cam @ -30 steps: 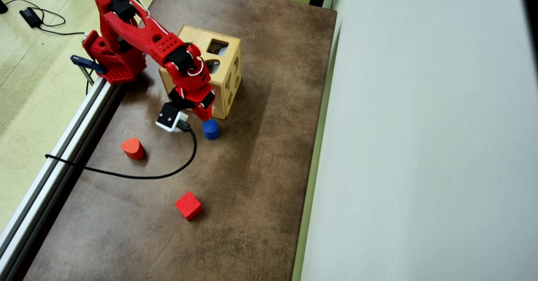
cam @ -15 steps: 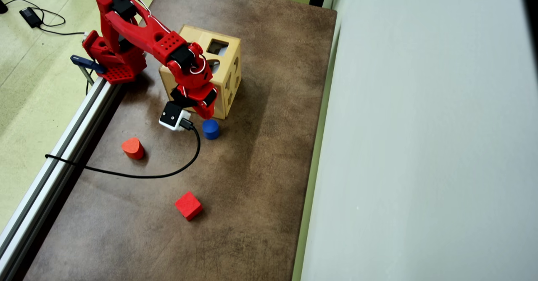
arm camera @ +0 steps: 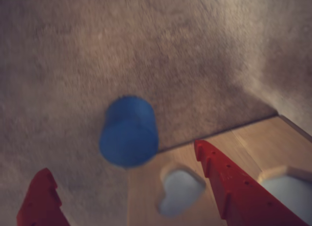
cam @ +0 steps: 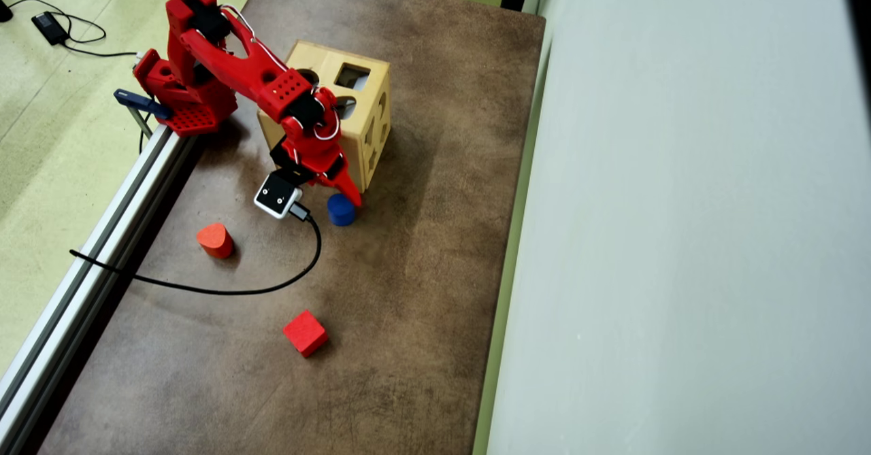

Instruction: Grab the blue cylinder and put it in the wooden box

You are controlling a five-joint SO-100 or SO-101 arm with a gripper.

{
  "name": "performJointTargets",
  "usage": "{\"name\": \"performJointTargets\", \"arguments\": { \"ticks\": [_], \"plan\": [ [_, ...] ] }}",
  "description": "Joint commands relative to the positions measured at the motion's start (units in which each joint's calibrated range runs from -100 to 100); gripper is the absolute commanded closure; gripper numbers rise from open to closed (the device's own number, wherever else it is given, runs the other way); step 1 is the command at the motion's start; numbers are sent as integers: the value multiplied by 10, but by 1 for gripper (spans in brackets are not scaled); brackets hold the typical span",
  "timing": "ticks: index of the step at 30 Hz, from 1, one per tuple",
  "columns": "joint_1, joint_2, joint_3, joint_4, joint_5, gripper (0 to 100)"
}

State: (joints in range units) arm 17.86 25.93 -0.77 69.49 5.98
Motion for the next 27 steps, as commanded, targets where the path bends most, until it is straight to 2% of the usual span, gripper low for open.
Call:
{"name": "performJointTargets", "arguments": {
  "ticks": [1,6,27],
  "plan": [
    [-3,53,-80,3,2,57],
    [-11,113,-125,4,2,57],
    [-40,167,-126,3,2,57]
  ]
}}
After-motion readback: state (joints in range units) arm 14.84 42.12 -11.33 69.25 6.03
